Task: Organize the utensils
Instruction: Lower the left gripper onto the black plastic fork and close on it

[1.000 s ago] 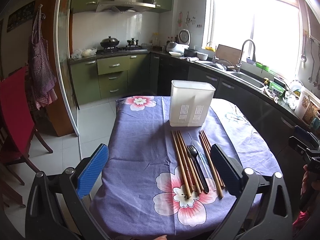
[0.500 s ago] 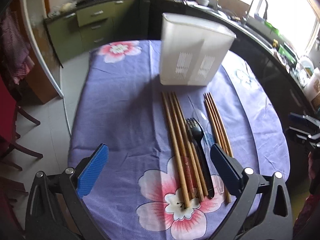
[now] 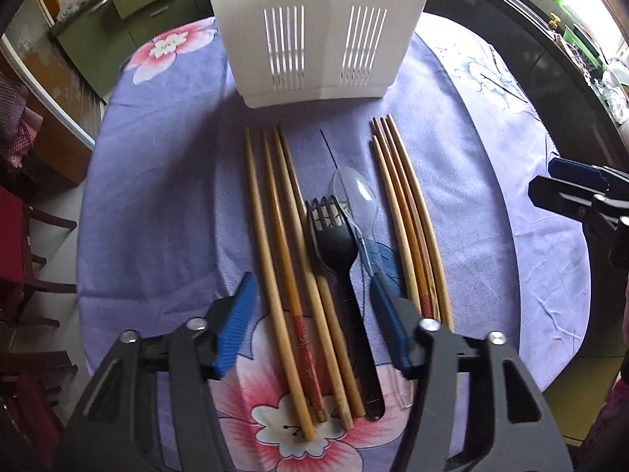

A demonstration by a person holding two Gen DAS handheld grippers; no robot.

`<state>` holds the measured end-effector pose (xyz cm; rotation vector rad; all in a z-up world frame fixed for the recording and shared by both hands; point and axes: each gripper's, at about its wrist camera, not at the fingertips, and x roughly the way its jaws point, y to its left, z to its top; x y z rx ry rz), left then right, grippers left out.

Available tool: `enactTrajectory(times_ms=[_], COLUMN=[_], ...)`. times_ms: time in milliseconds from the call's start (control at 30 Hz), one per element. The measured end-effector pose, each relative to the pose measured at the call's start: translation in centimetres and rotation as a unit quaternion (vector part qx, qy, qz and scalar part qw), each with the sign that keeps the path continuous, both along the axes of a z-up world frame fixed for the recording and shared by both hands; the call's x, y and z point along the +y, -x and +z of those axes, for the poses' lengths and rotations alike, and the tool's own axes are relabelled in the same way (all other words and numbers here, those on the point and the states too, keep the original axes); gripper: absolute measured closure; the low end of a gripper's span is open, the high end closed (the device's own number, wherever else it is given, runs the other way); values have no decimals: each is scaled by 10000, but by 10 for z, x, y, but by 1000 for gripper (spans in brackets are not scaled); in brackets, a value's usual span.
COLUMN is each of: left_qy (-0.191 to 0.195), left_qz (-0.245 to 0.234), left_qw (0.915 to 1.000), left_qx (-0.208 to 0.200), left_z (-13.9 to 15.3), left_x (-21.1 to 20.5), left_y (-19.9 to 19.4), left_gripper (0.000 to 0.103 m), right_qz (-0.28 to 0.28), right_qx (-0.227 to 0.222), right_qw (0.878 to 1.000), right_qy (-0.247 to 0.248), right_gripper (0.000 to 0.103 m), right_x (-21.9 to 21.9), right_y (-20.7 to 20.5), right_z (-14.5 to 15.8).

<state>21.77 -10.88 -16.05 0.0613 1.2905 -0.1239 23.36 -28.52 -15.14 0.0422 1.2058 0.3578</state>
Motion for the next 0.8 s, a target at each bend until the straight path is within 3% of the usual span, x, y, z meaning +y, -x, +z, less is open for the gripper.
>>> enactTrajectory(times_ms=[167,233,800], left_qy=[161,169,-92], left_qz=[74,76,105], left_qw=[9995,9994,9991], left_qx=[278,304,389], left_z=[-12,-15,-23], left_x=[-7,-11,-31], left_y=[-7,-8,-20], left_gripper=[71,73,81], right_qz=[-38,-30,62], right_qx=[46,53,-3], right_qw=[10000,9999,9998], right_qy=[-51,-81,-192], right_gripper=[37,37,37], right_x=[-6,-8,-9], right_y=[-2,-2,5], right_z=[-6,-7,-3])
